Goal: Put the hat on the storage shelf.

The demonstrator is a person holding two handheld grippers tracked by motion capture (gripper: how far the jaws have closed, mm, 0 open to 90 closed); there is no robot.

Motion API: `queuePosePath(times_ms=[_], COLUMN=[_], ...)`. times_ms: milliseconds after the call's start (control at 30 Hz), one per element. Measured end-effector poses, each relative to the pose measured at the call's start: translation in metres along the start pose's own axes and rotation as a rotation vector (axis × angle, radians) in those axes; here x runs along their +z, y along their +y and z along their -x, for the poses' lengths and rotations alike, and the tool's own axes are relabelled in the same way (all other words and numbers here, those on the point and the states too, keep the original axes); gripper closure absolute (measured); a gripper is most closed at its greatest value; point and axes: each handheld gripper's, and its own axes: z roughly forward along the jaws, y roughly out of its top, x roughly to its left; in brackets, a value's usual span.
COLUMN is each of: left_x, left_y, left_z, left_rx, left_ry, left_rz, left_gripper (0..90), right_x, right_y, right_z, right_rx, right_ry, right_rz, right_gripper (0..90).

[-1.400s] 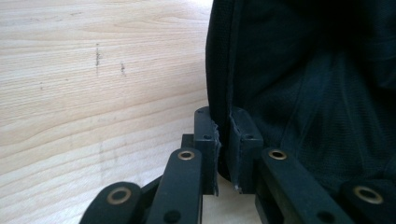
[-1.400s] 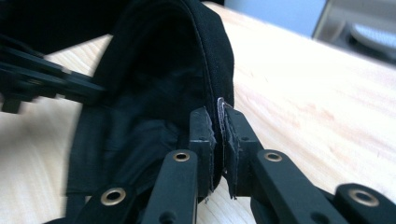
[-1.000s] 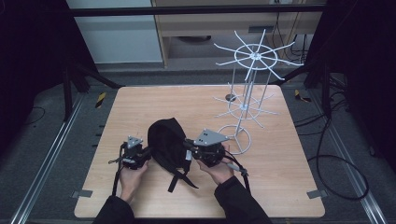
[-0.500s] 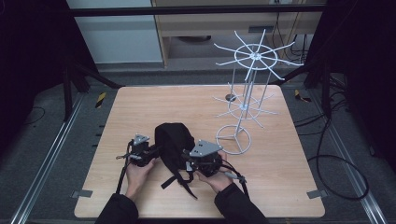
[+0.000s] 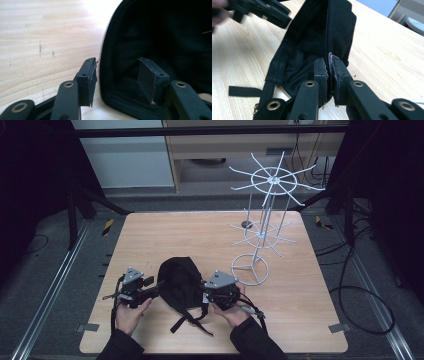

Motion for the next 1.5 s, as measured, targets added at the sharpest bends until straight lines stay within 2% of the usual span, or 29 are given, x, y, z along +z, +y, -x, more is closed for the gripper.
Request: queuePosePath(times_ms=[100, 167, 333, 467, 633, 833, 900, 1000, 1133, 1267, 1400, 1500], left_x=[-0.011, -0.013, -0.007, -0.002, 0.008, 0.019, 0.021, 0.022, 0.021, 0.022, 0.022, 0.021], left_y=[0.006, 0.011, 0.026, 0.033, 0.043, 0.048, 0.048, 0.048, 0.050, 0.047, 0.047, 0.047], left_z=[0.010, 0.021, 0.041, 0.049, 0.058, 0.067, 0.068, 0.072, 0.069, 0.068, 0.069, 0.070], left_rx=[-0.001, 0.012, 0.015, 0.007, -0.018, -0.023, -0.037, -0.020, -0.029, -0.045, -0.056, -0.068], left_ry=[-0.044, -0.073, -0.123, -0.143, -0.144, -0.106, -0.118, -0.110, -0.106, -0.121, -0.140, -0.152], left_rz=[0.039, 0.053, 0.076, 0.081, 0.076, 0.052, 0.037, 0.034, 0.022, 0.015, 0.006, 0.016], left_gripper=[49.3, 49.3, 48.0, 45.6, 39.3, 34.7, 33.6, 32.0, 38.0, 46.5, 59.2, 69.5], right_x=[0.000, 0.000, 0.000, 0.000, -0.001, -0.002, -0.002, -0.002, -0.002, 0.001, 0.002, 0.001], right_y=[0.000, 0.000, 0.000, -0.001, -0.001, -0.002, -0.002, -0.001, 0.001, 0.002, 0.002, 0.002], right_z=[-0.002, -0.003, -0.004, -0.005, -0.006, -0.007, -0.007, -0.009, -0.013, -0.017, -0.020, -0.019], right_rx=[-0.003, -0.001, -0.001, 0.000, -0.005, -0.011, -0.017, -0.033, -0.040, -0.058, -0.059, -0.043], right_ry=[0.001, 0.001, 0.011, 0.014, 0.019, 0.028, 0.033, 0.047, 0.068, 0.088, 0.099, 0.121], right_rz=[0.002, 0.004, 0.012, 0.014, 0.021, 0.037, 0.042, 0.060, 0.068, 0.074, 0.077, 0.095], right_gripper=[83.6, 83.6, 83.5, 83.4, 83.5, 83.5, 83.5, 83.6, 83.6, 83.4, 82.4, 77.0])
